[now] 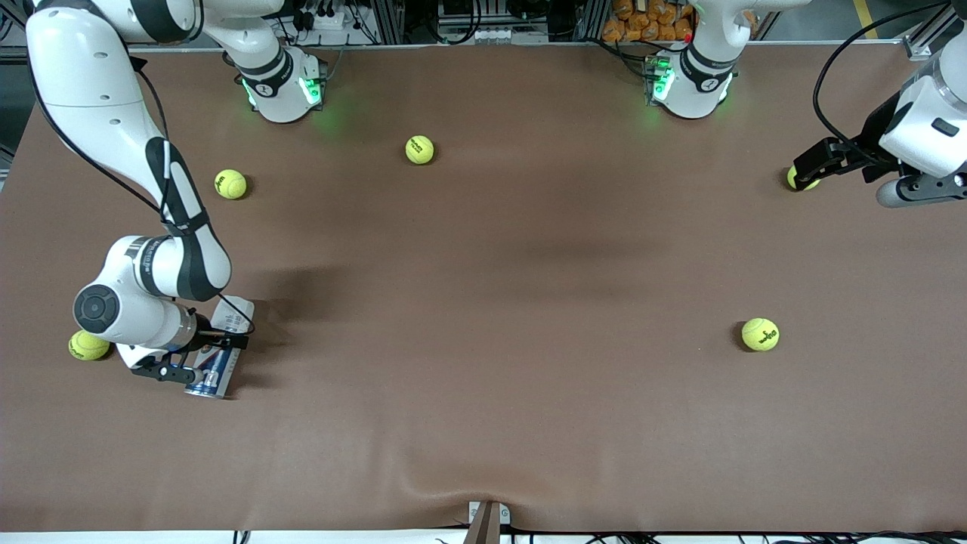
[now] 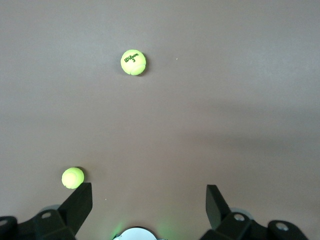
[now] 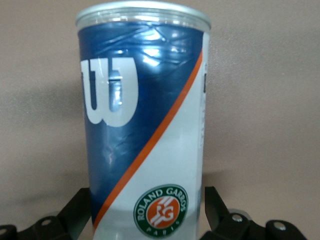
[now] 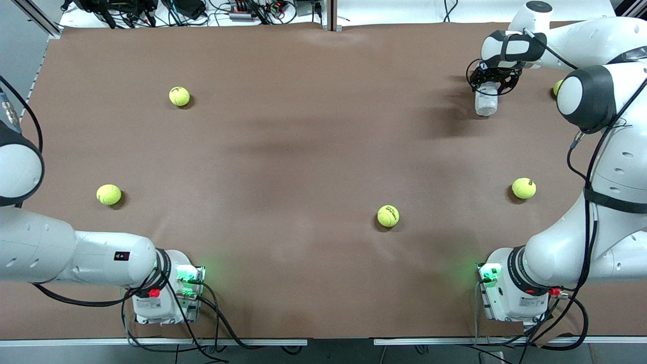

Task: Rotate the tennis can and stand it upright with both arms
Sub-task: 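Close the right gripper around the middle of the can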

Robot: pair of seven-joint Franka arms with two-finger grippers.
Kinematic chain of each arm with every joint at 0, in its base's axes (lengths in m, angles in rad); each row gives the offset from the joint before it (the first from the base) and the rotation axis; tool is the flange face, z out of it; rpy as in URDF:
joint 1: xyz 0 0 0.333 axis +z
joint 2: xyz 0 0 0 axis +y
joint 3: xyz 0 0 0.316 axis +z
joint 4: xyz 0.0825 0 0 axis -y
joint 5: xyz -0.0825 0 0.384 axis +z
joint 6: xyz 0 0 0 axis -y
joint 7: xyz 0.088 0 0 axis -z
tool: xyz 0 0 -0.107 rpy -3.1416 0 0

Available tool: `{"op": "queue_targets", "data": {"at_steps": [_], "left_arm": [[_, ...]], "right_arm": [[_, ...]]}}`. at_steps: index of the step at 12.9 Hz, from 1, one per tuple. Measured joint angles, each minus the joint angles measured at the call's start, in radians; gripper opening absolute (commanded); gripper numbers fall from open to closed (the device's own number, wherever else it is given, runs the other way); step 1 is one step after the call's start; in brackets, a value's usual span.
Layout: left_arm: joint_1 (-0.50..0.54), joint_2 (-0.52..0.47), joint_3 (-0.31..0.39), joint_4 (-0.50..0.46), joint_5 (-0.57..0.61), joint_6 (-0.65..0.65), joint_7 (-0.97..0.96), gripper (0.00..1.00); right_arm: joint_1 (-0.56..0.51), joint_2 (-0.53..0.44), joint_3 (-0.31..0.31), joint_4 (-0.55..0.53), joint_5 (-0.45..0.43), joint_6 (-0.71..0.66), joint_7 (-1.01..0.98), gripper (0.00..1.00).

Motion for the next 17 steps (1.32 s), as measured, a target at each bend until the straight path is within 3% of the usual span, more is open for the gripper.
{"op": "queue_targets", "data": {"at_steps": [11,13,14,17], "left_arm": [[-0.001,0.005,0.000,0.000,0.000,0.003,0.000,1.00],[-0.001,0.005,0.000,0.000,0.000,0.003,0.000,1.00],[0.000,0.006,0.000,0.000,0.000,0.003,0.000,1.00],[0.000,0.006,0.000,0.000,0.000,0.003,0.000,1.00]], "right_arm": [[0.001,0.015,0.000,0.000,0.000,-0.012,-0.001,1.00],[0.001,0.017,0.000,0.000,0.000,-0.012,-0.001,0.66],[0.001,0.017,0.000,0.001,0.000,-0.012,-0.001,0.58],[0.002,0.017,0.000,0.003,0.000,-0.016,-0.001,0.59]]}}
